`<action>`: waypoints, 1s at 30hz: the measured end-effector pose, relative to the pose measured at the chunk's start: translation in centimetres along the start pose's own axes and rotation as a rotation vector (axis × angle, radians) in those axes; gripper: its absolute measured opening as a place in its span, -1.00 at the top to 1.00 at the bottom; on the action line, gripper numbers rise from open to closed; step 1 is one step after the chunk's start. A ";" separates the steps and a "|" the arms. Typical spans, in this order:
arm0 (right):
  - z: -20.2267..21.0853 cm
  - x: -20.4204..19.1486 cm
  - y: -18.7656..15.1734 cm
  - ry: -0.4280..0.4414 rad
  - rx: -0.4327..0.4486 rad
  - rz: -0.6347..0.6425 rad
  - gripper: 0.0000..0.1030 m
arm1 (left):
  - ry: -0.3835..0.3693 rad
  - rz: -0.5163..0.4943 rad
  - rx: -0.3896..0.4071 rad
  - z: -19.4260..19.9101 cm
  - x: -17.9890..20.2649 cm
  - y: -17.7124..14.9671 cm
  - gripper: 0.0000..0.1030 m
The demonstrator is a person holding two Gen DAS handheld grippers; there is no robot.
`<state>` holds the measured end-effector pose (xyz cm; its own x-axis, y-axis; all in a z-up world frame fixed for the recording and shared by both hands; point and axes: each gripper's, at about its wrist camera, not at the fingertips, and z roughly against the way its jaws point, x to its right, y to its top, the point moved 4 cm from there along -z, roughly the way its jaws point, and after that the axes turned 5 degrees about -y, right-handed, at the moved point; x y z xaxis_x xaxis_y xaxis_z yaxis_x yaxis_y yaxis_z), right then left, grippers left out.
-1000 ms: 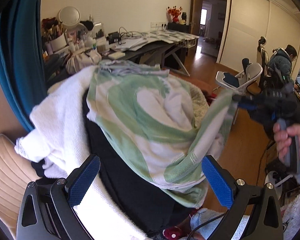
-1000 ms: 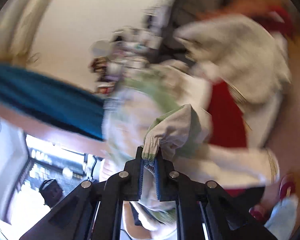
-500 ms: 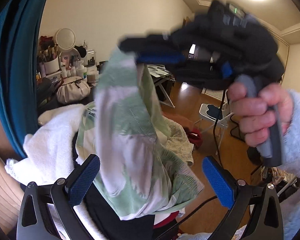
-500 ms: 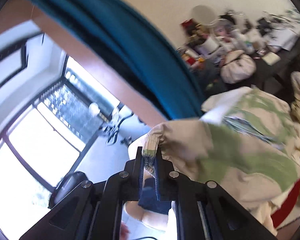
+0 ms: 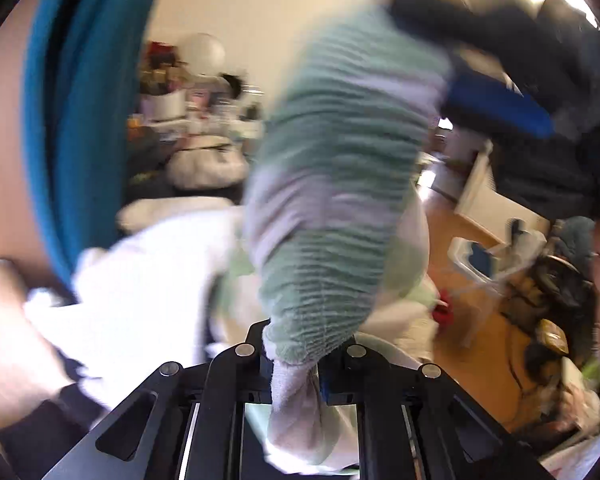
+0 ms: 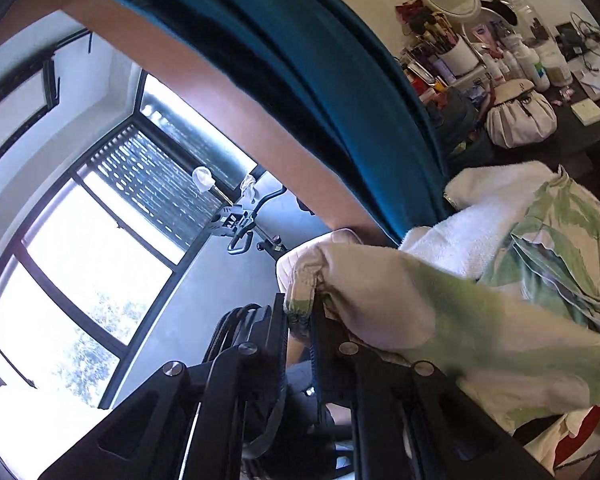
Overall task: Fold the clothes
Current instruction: 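Grasp the green-patterned garment's elastic waistband with the left gripper while the right gripper grasps its fabric, then lift the green-patterned garment out of the pile with both grippers and carry it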
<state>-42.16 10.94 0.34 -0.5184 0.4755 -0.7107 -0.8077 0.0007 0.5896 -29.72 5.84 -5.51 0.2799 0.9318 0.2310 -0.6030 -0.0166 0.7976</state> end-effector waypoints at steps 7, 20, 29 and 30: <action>5.8 7.4 1.8 0.025 0.121 -0.187 -0.43 | 0.185 0.109 0.140 7.3 -2.5 2.6 0.79; 5.5 27.2 1.6 -0.088 -0.104 -0.476 -0.48 | 0.559 -0.015 0.309 10.9 7.8 10.9 0.80; 0.9 21.8 3.9 -0.229 -0.256 0.188 -0.49 | 0.653 0.190 0.318 12.7 8.9 8.0 0.80; 0.0 21.4 3.4 -0.216 -0.290 0.220 -0.49 | 0.661 0.202 0.319 12.7 9.3 7.8 0.80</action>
<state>-56.05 21.14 -12.85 -0.6417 0.6100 -0.4649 -0.7457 -0.3543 0.5643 -22.35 9.74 9.89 -0.3796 0.9210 0.0877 -0.3217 -0.2203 0.9209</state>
